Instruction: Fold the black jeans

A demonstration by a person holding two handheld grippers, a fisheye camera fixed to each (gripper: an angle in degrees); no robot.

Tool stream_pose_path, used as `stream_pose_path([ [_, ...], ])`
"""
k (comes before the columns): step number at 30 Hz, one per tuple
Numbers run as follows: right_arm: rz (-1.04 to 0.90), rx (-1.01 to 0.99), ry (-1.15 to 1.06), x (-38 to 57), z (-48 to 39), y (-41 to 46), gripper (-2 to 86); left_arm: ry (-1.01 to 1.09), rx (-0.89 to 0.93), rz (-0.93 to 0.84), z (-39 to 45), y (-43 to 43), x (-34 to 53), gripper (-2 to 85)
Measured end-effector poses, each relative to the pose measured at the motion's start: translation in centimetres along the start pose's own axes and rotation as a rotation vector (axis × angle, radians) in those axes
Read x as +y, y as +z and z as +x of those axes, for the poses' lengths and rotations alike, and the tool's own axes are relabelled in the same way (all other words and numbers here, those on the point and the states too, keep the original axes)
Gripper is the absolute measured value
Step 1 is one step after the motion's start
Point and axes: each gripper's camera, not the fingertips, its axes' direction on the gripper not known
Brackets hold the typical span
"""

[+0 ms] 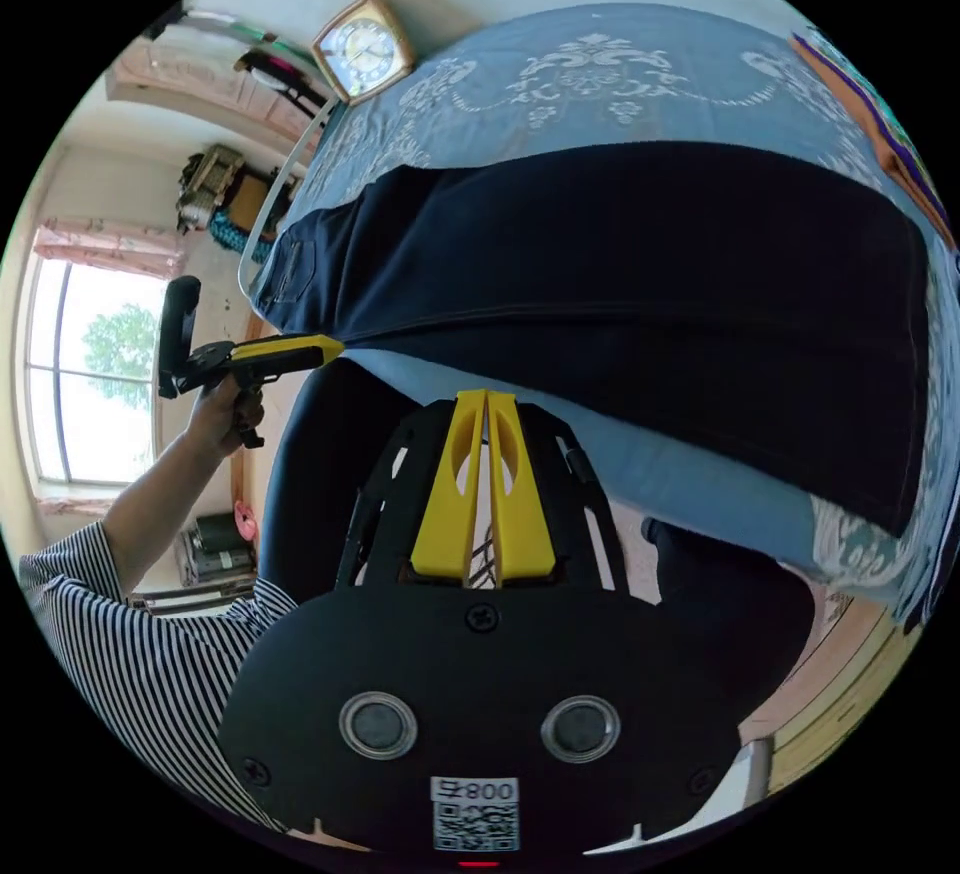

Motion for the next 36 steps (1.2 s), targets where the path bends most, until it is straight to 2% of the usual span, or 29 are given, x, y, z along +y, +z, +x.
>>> stream_pose_path([
  [9,0.241,-0.048,0.188,11.3,16.2,-10.4,0.1,0.114,0.019,-0.052,10.4,-5.0,-4.7,0.2],
  [18,0.500,-0.037,0.324,18.7,30.5,-19.9,1.2,0.274,0.078,-0.135,22.8,-8.7,-13.6,0.4],
  [29,0.526,0.022,0.496,23.9,44.7,-24.7,6.4,0.512,0.067,-0.122,40.5,-13.5,-29.3,1.9],
  [36,0.526,0.092,0.509,23.5,50.4,-26.7,6.9,0.524,0.096,-0.129,46.2,-16.4,-34.2,2.1],
])
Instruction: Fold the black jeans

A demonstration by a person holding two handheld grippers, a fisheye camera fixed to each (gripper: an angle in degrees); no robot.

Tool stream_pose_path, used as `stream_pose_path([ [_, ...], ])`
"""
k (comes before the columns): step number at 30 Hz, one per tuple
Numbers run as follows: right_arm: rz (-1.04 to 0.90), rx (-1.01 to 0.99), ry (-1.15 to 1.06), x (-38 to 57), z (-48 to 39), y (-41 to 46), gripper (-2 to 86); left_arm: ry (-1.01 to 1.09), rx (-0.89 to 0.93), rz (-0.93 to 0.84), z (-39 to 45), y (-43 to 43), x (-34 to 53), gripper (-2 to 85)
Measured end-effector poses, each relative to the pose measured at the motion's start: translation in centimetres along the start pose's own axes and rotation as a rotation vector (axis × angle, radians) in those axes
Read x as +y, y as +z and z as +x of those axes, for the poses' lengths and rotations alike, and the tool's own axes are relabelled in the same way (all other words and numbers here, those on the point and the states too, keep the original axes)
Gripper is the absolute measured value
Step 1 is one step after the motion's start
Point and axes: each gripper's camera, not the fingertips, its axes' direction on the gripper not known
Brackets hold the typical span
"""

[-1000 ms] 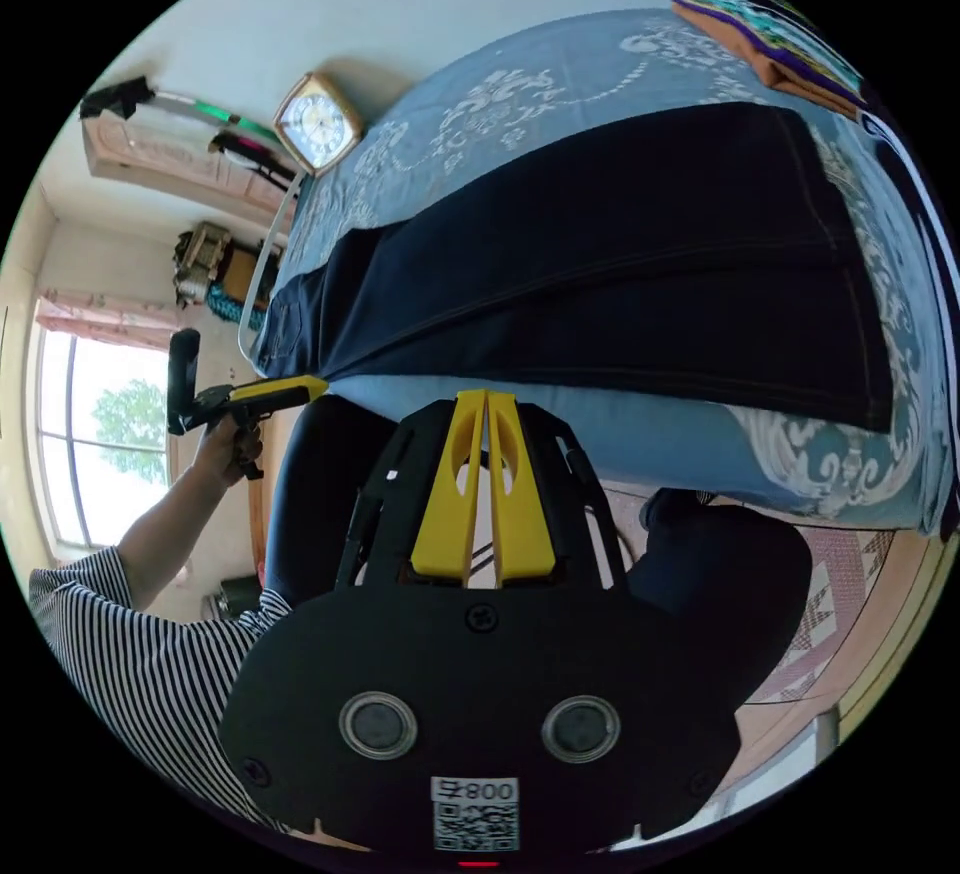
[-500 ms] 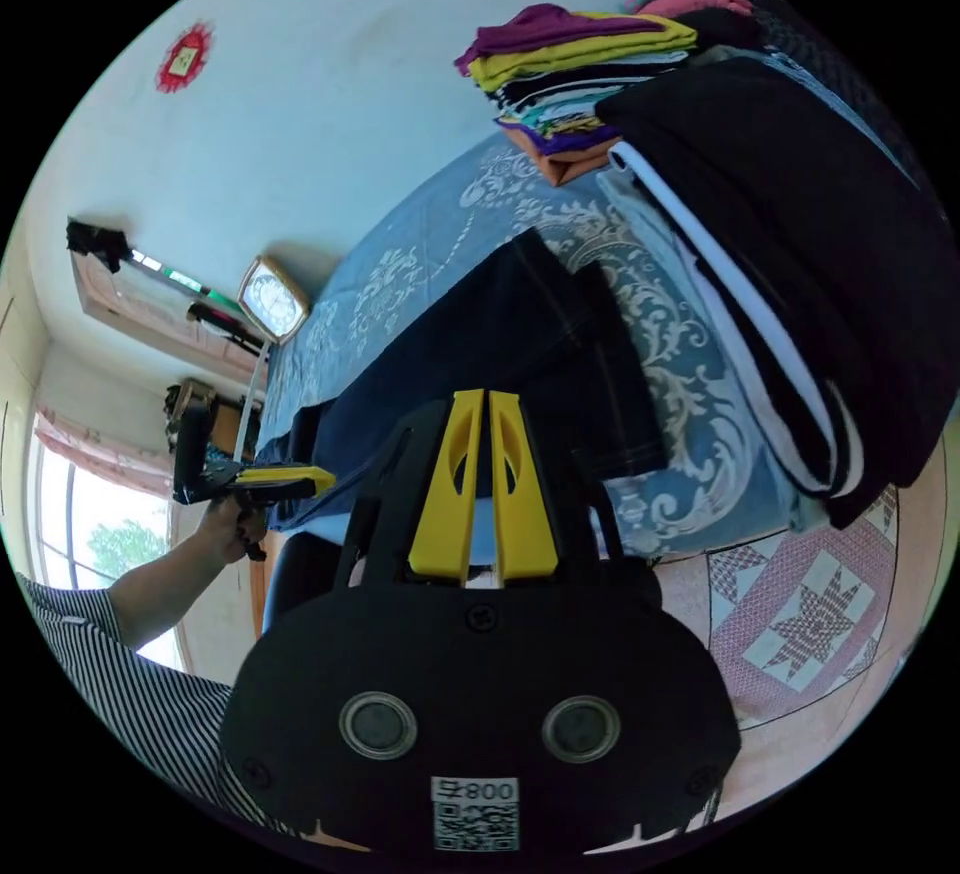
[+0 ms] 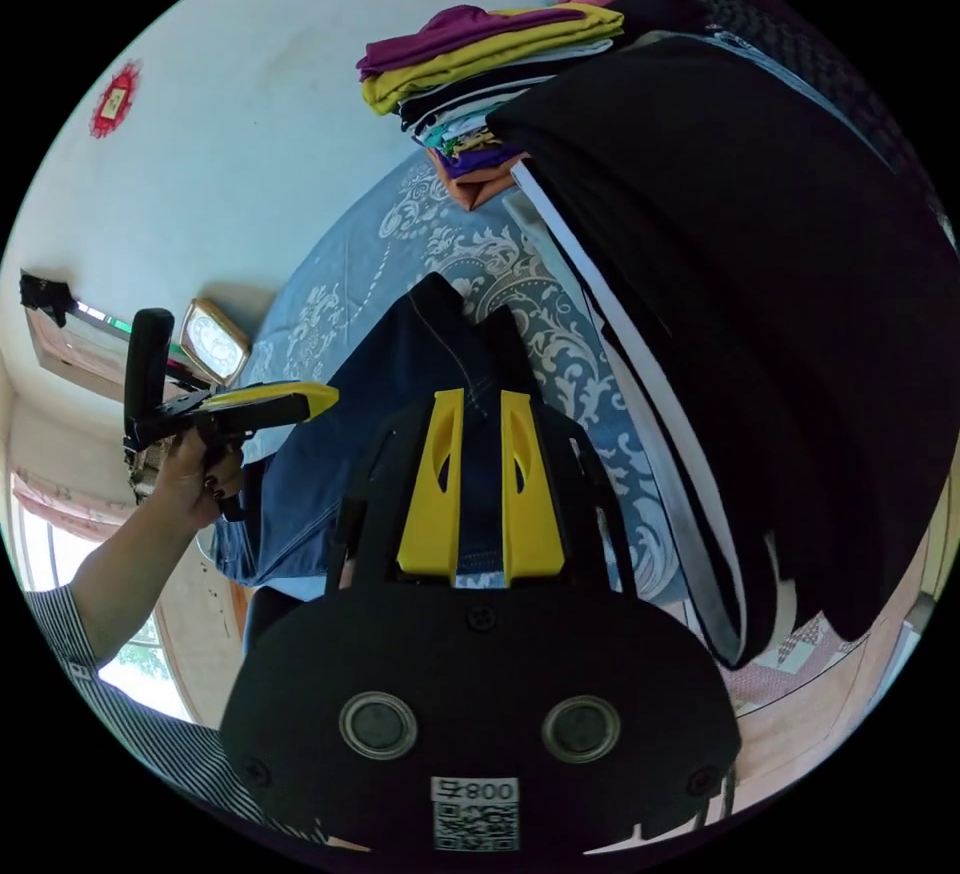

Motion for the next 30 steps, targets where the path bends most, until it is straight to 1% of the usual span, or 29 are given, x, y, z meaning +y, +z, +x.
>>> stream_pose_path([
  [9,-0.078,0.098,-0.069,-3.1,3.8,1.5,7.0,-0.056,0.039,-0.051,2.4,-3.8,-2.1,2.7],
  [14,-0.098,0.104,-0.109,-3.7,5.7,0.5,3.8,-0.065,0.055,-0.032,4.2,-7.4,-3.5,2.8],
  [19,-0.090,-0.040,-0.170,-3.1,8.4,-4.3,1.5,-0.036,0.089,0.046,6.6,-12.0,-5.0,3.0],
  [23,-0.075,-0.124,-0.159,-1.5,10.3,-7.5,0.9,0.018,0.094,0.086,8.8,-15.5,-6.5,3.2],
  [26,-0.104,-0.125,-0.167,0.0,11.4,-8.7,0.6,0.034,0.095,0.069,10.0,-16.7,-7.9,3.7],
  [30,-0.151,-0.136,-0.098,1.2,14.7,-8.0,0.4,0.061,0.050,0.005,11.7,-16.8,-10.0,4.6],
])
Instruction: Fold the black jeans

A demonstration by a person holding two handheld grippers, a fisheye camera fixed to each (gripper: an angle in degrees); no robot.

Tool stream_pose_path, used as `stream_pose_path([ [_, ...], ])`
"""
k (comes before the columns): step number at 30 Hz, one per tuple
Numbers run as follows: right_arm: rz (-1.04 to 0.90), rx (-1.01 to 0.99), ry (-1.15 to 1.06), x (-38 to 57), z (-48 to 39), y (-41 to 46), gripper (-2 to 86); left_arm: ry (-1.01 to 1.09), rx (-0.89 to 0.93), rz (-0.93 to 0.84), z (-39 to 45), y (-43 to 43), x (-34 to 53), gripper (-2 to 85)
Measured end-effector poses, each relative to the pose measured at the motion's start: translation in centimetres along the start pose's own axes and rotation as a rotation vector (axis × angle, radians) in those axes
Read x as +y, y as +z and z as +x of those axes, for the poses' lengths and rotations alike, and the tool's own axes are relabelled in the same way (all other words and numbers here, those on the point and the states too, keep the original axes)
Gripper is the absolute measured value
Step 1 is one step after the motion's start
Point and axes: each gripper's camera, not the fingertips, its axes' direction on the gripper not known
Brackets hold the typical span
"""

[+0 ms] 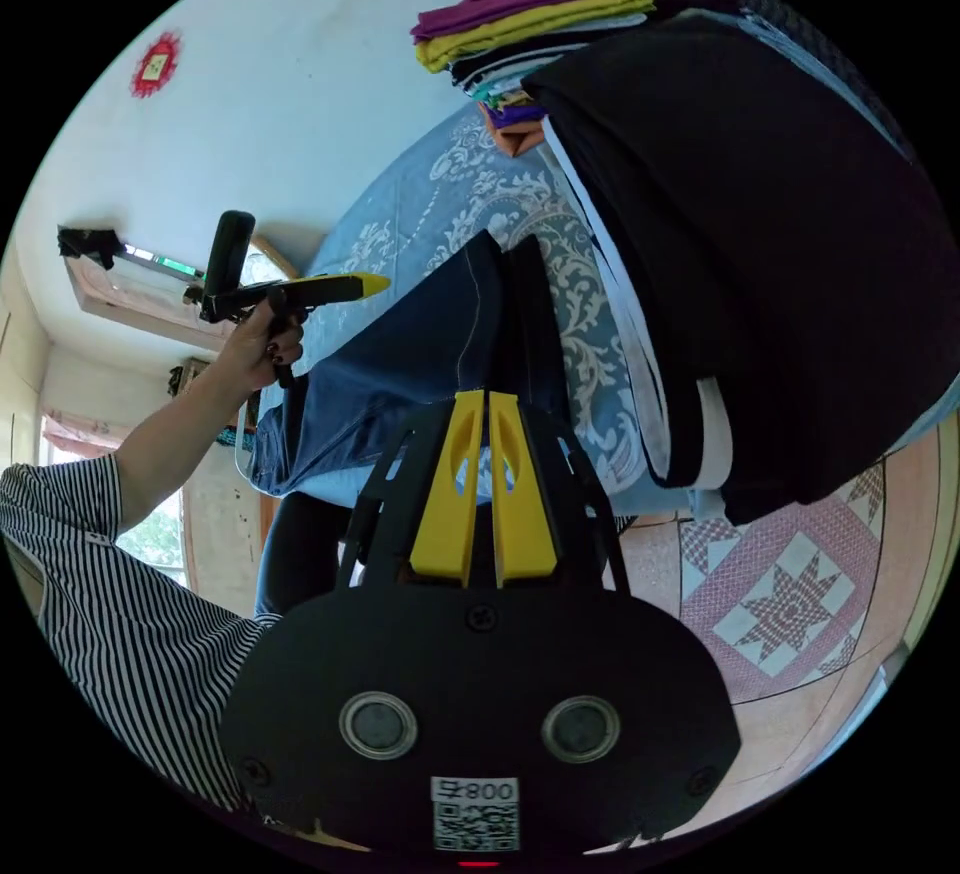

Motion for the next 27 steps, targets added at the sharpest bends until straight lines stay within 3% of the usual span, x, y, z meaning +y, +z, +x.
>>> stream_pose_path([
  [12,0.016,-0.016,0.008,-0.8,2.7,-1.3,0.3,0.070,-0.169,-0.204,4.6,0.8,-8.0,3.3],
  [27,0.179,-0.190,-0.165,-0.6,-1.6,-9.6,0.3,0.130,-0.029,0.016,8.5,-12.4,-5.2,0.3],
])
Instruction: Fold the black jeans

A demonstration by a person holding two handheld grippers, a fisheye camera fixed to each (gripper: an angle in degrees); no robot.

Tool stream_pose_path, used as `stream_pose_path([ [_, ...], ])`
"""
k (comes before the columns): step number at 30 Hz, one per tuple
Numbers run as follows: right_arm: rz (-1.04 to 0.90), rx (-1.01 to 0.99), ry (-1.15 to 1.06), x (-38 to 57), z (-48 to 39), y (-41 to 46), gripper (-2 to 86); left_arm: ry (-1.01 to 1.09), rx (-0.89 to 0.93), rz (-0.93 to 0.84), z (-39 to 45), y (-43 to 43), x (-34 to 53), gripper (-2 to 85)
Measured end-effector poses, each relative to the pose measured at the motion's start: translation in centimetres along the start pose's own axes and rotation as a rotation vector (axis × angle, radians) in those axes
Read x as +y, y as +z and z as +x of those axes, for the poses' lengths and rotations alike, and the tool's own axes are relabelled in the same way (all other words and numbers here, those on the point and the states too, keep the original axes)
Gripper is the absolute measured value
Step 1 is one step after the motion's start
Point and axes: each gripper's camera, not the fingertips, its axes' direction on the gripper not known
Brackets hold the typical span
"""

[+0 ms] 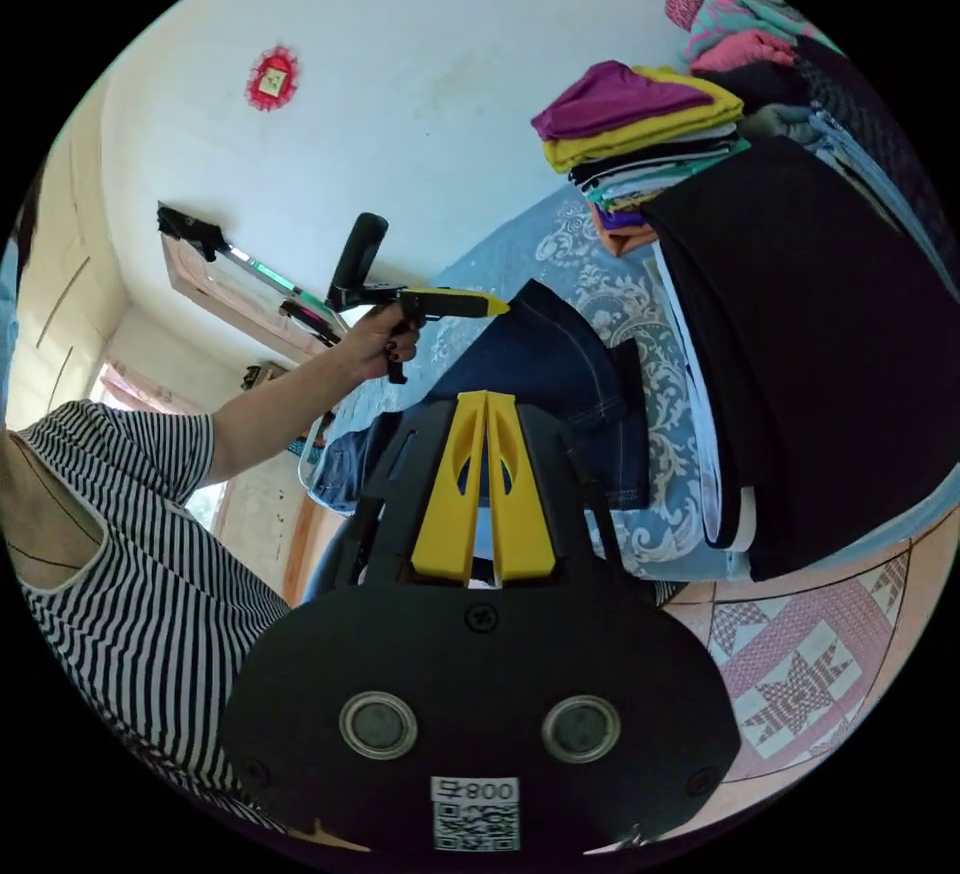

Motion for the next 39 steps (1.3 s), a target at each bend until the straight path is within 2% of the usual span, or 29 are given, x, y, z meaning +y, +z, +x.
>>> stream_pose_path([
  [7,-0.060,0.306,0.044,0.8,2.3,3.4,4.6,0.021,-0.004,0.007,1.9,-2.3,0.9,0.3],
  [15,-0.130,0.435,-0.090,-3.0,3.6,7.4,9.0,0.043,0.037,0.017,3.5,-3.9,1.9,0.2],
  [21,-0.270,0.417,-0.144,-4.7,5.0,11.1,8.4,0.048,0.057,0.020,4.1,-4.2,2.3,0.2],
  [26,-0.303,0.409,-0.141,-5.3,4.9,10.7,5.1,0.043,0.060,0.032,4.4,-4.4,2.2,0.3],
  [29,-0.273,0.316,-0.150,-5.2,3.6,7.8,3.8,0.039,0.059,0.082,4.5,-5.7,2.4,0.3],
  [34,-0.146,-0.031,-0.222,-3.8,-0.7,-0.9,2.9,0.039,0.087,0.190,4.5,-8.2,2.7,0.3],
  [36,-0.113,-0.069,-0.254,-3.2,-2.0,-3.2,2.8,0.056,0.094,0.212,4.7,-8.4,2.2,0.3],
  [39,-0.112,-0.005,-0.220,-2.4,-1.1,-3.8,2.7,0.081,0.087,0.182,5.0,-6.6,0.5,0.3],
])
